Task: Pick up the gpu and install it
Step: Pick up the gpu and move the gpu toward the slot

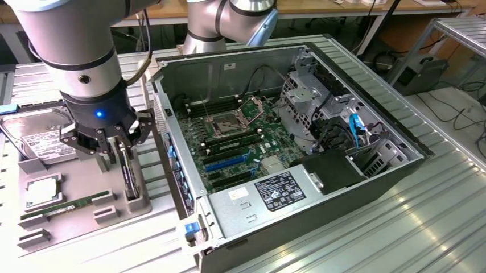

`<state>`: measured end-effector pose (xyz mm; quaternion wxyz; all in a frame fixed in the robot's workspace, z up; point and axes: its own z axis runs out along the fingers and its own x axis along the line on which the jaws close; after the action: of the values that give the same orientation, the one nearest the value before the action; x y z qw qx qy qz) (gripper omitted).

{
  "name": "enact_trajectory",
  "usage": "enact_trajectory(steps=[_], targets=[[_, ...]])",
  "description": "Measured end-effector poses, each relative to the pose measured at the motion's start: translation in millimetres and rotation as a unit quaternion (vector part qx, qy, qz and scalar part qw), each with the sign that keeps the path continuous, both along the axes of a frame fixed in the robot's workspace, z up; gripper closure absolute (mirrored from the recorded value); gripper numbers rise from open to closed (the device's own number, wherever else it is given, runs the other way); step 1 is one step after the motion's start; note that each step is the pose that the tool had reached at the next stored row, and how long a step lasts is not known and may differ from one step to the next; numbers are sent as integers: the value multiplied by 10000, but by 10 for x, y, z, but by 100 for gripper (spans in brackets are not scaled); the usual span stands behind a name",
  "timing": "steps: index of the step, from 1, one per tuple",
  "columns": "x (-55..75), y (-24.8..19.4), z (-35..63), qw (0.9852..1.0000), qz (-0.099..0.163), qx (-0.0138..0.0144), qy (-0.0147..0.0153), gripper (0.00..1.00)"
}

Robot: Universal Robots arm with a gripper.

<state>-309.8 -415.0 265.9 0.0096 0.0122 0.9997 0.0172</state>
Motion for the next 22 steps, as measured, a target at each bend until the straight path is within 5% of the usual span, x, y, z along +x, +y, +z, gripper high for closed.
enact_trajectory(steps=[8,13,15,19,22], targets=[[0,3,-188,10000,0,4,1,64],[0,2,-222,10000,-11,14,0,64],[0,2,-236,10000,-45,32,0,64],[0,3,-250,9999,-55,114,-9,64],[0,3,-251,9999,-55,116,-9,64]])
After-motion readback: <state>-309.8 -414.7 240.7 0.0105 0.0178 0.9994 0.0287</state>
